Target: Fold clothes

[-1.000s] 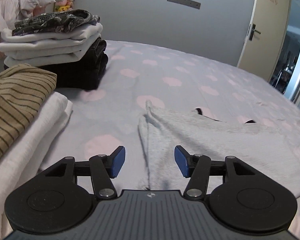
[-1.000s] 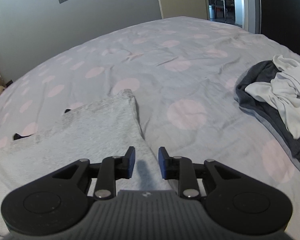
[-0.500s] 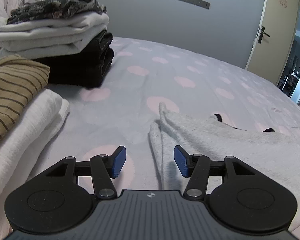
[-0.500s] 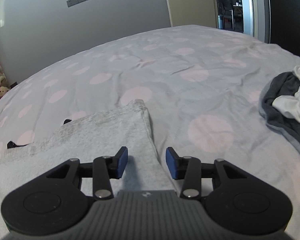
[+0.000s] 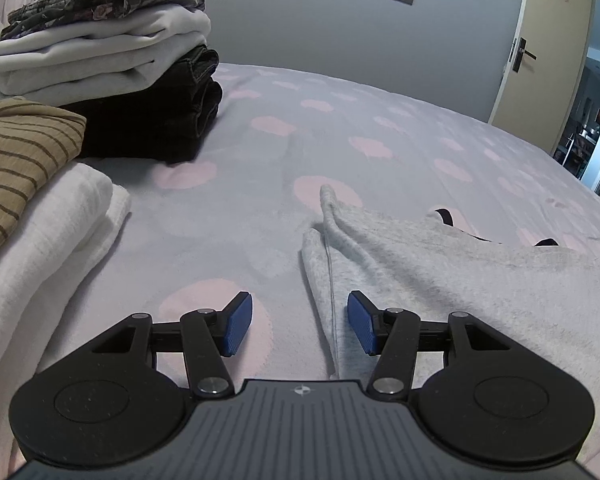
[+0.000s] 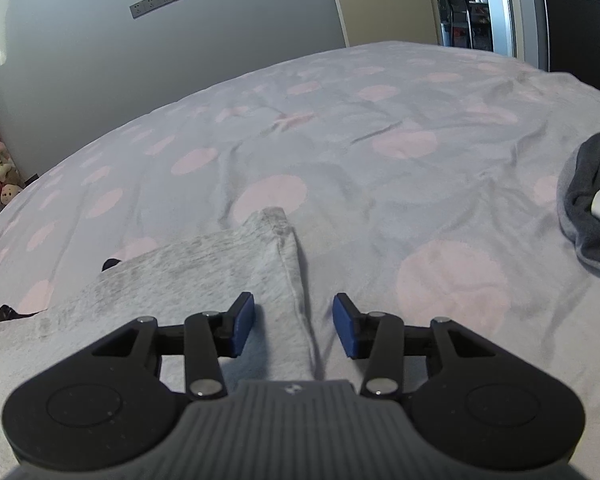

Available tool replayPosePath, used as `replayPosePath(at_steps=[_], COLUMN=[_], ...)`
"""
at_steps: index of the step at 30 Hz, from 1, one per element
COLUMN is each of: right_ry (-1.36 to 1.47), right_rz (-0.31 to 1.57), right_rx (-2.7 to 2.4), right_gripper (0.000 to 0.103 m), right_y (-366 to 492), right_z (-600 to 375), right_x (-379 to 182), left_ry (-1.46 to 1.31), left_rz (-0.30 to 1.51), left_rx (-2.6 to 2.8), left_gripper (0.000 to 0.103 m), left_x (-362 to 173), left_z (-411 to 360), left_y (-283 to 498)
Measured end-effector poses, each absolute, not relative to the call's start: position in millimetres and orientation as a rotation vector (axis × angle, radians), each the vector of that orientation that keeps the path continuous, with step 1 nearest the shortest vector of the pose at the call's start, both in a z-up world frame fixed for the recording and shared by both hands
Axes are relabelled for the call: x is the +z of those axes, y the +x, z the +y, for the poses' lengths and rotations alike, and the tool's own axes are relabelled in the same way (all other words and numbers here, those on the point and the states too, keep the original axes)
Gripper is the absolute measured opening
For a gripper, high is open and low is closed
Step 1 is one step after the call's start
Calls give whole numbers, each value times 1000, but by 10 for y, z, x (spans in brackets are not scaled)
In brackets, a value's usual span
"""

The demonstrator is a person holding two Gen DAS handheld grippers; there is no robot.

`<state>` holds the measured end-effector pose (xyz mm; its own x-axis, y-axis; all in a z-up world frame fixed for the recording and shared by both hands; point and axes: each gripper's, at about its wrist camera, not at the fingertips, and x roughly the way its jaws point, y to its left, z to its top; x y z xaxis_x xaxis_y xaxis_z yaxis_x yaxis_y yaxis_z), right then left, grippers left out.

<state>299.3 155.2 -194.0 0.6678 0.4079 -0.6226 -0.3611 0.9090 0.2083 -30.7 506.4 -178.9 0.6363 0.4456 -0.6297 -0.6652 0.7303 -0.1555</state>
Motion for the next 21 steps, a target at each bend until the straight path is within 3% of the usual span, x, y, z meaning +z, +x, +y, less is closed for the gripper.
replayPosePath(at_steps=[5,8,10,13,21], right_ry=[20,-11,-27,-49,6], right_rz=[707,692,683,667,582], right_rx=[451,469,480,490,507], right_gripper=[53,41,25,15,12], right_y=[2987,2953,2933,2901,2696], right_z=[1664,1732,1767,1816,1859], right_x=[-1982,-1995,-2002,-2008,-1697], left_ry=[-420,-435,-440,-446,-488], left_rz=[599,598,597,590,537], left_rx=[657,659,659,658,638], left_gripper=[62,62,62,62,62], left_x=[-1813,-1827,-1830,-1822,-1741], left_z=[5085,5098,5103,5109,5130], left_y=[-306,-305,-308,-317,-369])
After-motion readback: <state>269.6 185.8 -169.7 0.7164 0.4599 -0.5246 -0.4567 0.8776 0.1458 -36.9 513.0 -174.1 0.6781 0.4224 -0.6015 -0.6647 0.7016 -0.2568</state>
